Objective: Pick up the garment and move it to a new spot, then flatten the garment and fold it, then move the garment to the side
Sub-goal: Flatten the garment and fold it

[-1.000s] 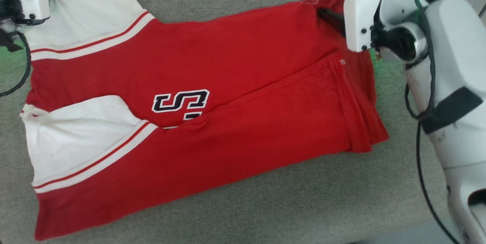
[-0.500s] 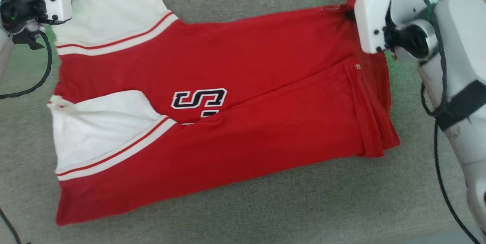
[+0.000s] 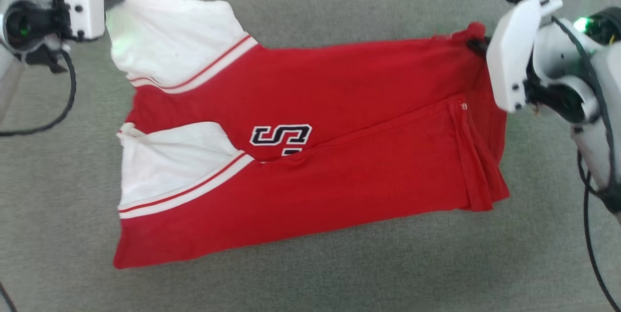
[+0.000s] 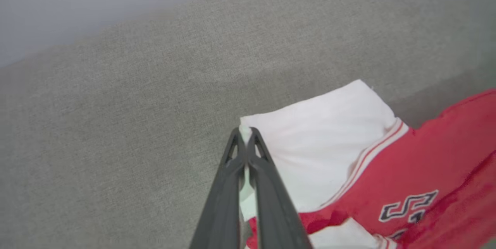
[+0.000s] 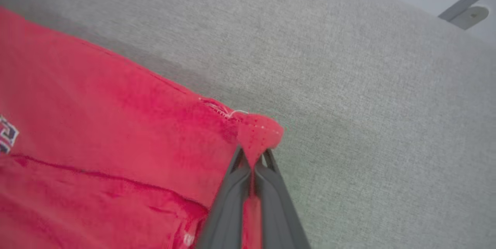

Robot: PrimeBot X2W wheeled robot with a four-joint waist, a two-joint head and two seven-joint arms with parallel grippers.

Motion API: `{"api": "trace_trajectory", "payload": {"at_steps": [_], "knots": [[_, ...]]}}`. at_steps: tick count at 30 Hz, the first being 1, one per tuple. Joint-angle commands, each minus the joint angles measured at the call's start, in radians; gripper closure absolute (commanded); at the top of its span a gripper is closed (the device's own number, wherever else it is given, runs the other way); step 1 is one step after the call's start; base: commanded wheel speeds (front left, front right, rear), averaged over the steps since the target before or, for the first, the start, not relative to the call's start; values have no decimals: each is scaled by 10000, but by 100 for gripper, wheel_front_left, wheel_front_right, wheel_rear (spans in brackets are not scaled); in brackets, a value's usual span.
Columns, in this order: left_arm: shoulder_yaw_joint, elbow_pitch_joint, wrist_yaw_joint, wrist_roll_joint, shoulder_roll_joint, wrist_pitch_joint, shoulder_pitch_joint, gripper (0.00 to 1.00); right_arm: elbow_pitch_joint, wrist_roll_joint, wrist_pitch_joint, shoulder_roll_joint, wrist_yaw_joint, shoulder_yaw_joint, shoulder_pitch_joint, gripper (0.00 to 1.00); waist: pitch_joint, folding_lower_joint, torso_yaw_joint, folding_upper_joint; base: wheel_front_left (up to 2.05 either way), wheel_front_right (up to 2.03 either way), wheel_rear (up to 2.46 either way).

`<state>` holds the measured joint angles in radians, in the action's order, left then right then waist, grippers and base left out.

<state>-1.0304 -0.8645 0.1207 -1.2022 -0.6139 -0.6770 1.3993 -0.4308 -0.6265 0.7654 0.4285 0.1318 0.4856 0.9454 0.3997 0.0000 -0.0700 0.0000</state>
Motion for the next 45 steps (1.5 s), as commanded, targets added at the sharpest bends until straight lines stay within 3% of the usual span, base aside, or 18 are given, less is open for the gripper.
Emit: {"api": "trace_trajectory", "payload": {"at_steps": [1, 6, 14, 19, 23, 27, 28, 29, 30, 31, 32, 33, 37, 45], "knots": [[29, 182, -115, -165, -142, -113, -244, 100, 220, -73, -13, 148, -22, 43, -240, 100, -270, 0, 160, 0, 0, 0, 0], [0, 1884, -875, -438, -740, -649, -1026, 100, 1545, -502, 209, 906, -20, 72, -1119, 100, -682, 0, 358, 0, 0, 0, 0], [-43, 6830, -3220, -1104, -2590, -1540, -2818, 100, 3524, -866, 998, 1954, -20, -527, -2720, 100, -930, 0, 578, 0, 0, 0, 0], [-207, 9772, -4752, -1513, -3733, -1748, -4022, 100, 4233, -966, 1505, 2209, -20, -1035, -3731, 100, -865, 0, 636, 0, 0, 0, 0], [-357, 10775, -5431, -1637, -4169, -1401, -4901, 100, 4333, -820, 1584, 1973, -20, -1329, -4433, 100, -776, 0, 643, 0, 0, 0, 0], [-488, 10367, -5404, -1710, -3971, -781, -5586, 100, 3904, -634, 1354, 1569, -20, -1457, -4742, 100, -695, 0, 619, 0, 0, 0, 0], [-512, 10146, -5324, -1708, -3883, -642, -5694, 100, 3746, -533, 1276, 1489, -20, -1420, -4750, 93, -681, 0, 603, 0, 0, 0, 0], [-552, 9902, -5219, -1625, -3771, -491, -5761, 100, 3598, -487, 1148, 1350, -20, -1446, -4700, 46, -661, 0, 589, 0, 0, 0, 0], [-516, 9662, -5118, -1688, -3613, -306, -5858, 93, 3454, -435, 1039, 1239, -19, -1439, -4630, 10, -650, 0, 583, 0, 0, 0, 0], [-492, 9372, -5006, -1718, -3487, -140, -5933, 75, 3309, -332, 943, 1183, -17, -1420, -4565, 0, -642, 0, 578, 0, 0, 0, 0], [-513, 9124, -4880, -1635, -3412, 21, -5976, 52, 3184, -280, 823, 1114, -17, -1453, -4502, 0, -636, 0, 570, 0, 0, 0, 0], [-469, 8882, -4789, -1655, -3320, 186, -6031, 0, 3099, -273, 720, 1018, -16, -1462, -4443, 0, -632, 0, 562, 0, 0, 0, 0], [-308, 8330, -4394, -1647, -3111, 775, -6135, 0, 3070, -450, 480, 811, -17, -1653, -4495, 0, -646, 0, 536, 0, 0, 0, 0], [339, 8508, -3826, -976, -3482, 3036, -6369, 0, 3853, -836, 322, 697, -16, -2785, -5366, 0, -717, 0, 520, 0, 0, 0, 0]]}}
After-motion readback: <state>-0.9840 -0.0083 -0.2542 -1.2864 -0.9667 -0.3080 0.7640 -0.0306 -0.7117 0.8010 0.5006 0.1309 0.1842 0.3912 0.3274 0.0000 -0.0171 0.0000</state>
